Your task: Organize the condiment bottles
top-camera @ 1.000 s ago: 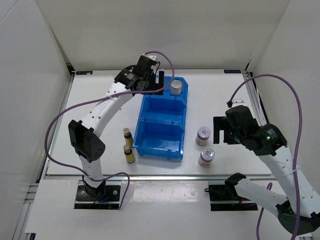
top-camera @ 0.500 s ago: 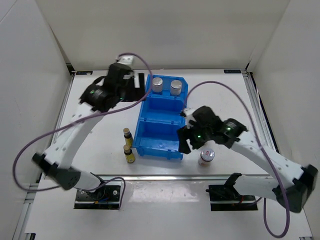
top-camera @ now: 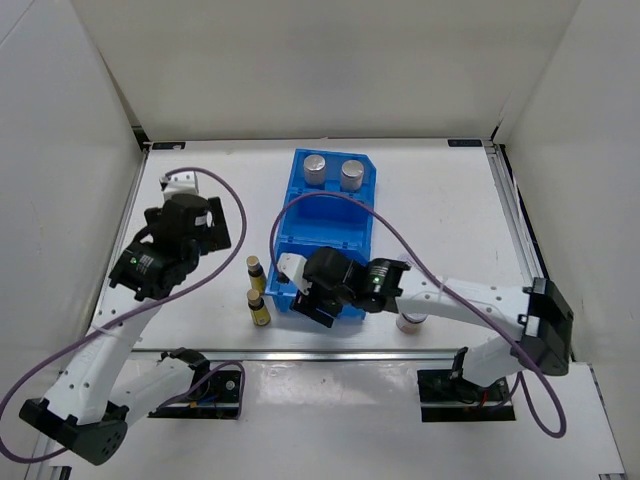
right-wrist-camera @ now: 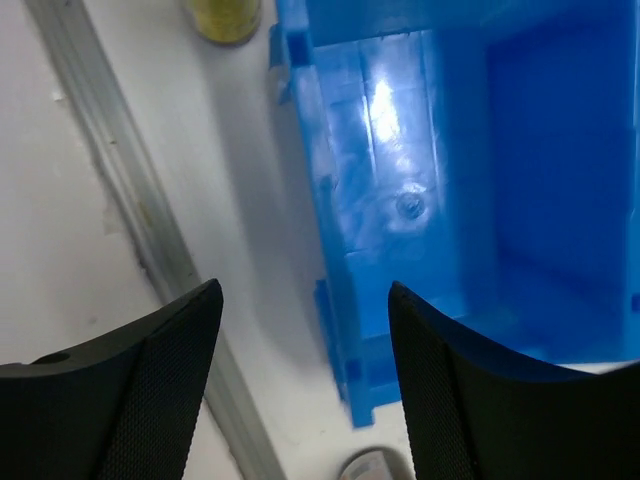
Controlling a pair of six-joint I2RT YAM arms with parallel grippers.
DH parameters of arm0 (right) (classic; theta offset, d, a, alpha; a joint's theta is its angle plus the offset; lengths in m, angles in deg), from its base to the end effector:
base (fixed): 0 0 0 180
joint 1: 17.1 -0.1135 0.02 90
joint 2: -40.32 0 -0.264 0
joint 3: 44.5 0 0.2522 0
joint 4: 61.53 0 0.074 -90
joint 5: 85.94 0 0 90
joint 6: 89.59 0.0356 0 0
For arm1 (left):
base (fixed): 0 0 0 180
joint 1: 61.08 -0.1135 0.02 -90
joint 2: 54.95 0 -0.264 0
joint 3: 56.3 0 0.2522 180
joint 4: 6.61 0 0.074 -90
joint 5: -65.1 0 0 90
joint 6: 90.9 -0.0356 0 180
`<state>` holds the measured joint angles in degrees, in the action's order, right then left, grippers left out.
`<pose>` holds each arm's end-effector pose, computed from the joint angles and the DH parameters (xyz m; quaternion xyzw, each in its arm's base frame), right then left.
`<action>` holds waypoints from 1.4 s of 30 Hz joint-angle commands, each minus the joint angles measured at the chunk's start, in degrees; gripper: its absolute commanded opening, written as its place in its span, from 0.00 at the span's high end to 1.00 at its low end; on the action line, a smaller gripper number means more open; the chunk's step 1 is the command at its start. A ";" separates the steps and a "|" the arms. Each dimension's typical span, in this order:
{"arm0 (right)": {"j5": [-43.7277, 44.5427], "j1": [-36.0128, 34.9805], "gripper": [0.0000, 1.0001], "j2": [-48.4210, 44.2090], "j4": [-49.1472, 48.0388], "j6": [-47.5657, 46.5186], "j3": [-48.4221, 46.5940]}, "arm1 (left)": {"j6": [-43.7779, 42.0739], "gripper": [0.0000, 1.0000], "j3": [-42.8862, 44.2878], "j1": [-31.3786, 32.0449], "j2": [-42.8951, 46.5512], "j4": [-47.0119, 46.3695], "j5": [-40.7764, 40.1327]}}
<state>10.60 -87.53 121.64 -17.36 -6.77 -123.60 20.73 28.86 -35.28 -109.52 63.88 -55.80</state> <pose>0.1069 0.2885 0.2855 -0.5644 0.7356 0.1494 0.3435 0.1558 -0.0550 0.3899 -0.0810 0.8767 0.0568 0.4707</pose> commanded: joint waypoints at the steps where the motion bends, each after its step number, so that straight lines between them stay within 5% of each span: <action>1: 0.57 0.74 0.29 5.58 -2.83 -7.13 -4.08 | 0.69 0.00 -5.81 -0.49 3.67 -0.30 -4.95; 9: -4.87 1.26 0.38 13.77 -1.58 -10.05 -9.10 | 1.75 0.00 -9.78 -0.49 9.39 -1.27 -4.87; 15: -8.91 1.97 0.66 15.36 -0.79 -6.01 -10.95 | 1.75 0.00 -9.78 0.57 10.44 -1.27 -6.37; 29: -11.56 -0.85 1.00 12.55 2.89 -4.16 -3.66 | 2.81 0.00 -9.78 0.57 12.82 -0.66 -8.57; 40: -8.74 -0.85 1.00 3.94 4.56 -1.17 3.47 | 2.81 0.00 -9.78 0.57 11.51 -0.66 -8.05; 42: -8.13 -0.85 0.92 2.45 5.88 -1.17 3.47 | 2.81 0.00 -9.78 0.57 10.19 -0.66 -8.04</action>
<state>1.95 -88.01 126.78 -17.82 -11.67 -121.13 23.17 19.00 -34.97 -97.84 63.67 -63.34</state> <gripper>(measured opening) 0.177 0.997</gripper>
